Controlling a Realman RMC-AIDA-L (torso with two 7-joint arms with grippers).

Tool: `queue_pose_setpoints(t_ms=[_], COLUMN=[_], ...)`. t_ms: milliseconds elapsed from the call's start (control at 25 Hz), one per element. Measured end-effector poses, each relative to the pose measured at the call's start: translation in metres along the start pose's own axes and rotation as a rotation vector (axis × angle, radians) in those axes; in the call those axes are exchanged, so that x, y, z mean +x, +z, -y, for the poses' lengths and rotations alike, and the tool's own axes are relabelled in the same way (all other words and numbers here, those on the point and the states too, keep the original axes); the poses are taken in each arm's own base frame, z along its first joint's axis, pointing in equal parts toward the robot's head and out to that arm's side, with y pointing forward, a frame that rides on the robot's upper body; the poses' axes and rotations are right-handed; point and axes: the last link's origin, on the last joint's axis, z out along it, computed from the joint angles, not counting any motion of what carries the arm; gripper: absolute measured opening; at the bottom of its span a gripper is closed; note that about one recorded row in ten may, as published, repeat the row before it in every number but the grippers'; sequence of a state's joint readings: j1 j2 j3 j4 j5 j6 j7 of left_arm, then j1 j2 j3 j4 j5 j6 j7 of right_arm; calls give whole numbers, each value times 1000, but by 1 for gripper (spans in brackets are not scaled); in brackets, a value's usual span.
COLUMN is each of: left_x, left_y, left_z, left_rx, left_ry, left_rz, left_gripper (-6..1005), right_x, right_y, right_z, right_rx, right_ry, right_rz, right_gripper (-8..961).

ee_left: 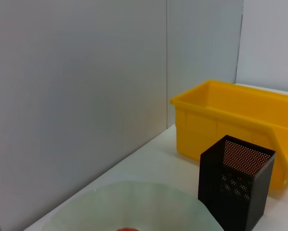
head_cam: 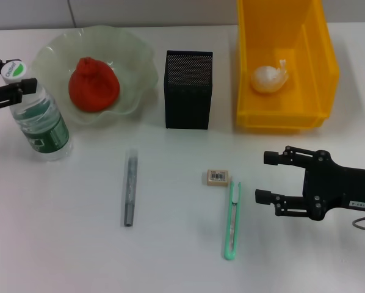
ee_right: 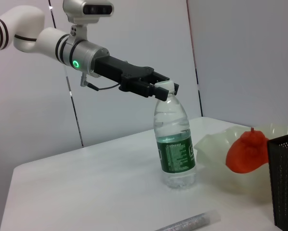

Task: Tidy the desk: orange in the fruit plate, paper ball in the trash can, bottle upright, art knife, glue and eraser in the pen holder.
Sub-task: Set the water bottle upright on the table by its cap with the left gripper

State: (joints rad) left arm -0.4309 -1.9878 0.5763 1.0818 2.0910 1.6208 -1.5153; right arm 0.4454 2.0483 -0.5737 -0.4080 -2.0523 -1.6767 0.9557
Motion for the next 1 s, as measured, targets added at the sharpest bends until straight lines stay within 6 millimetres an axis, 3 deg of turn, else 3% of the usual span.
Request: queue_pose_setpoints(t_ms=[1000], left_x=[0], left_y=[1], left_z=[0], left_rx=[13], left_ry=[-1], left_rz=[-16], left_gripper=[529], right_x=[-1], right_y=[-1], right_z=[1], right_rx=[0], right_ry=[-4], right_rz=[-2], right_gripper=[790])
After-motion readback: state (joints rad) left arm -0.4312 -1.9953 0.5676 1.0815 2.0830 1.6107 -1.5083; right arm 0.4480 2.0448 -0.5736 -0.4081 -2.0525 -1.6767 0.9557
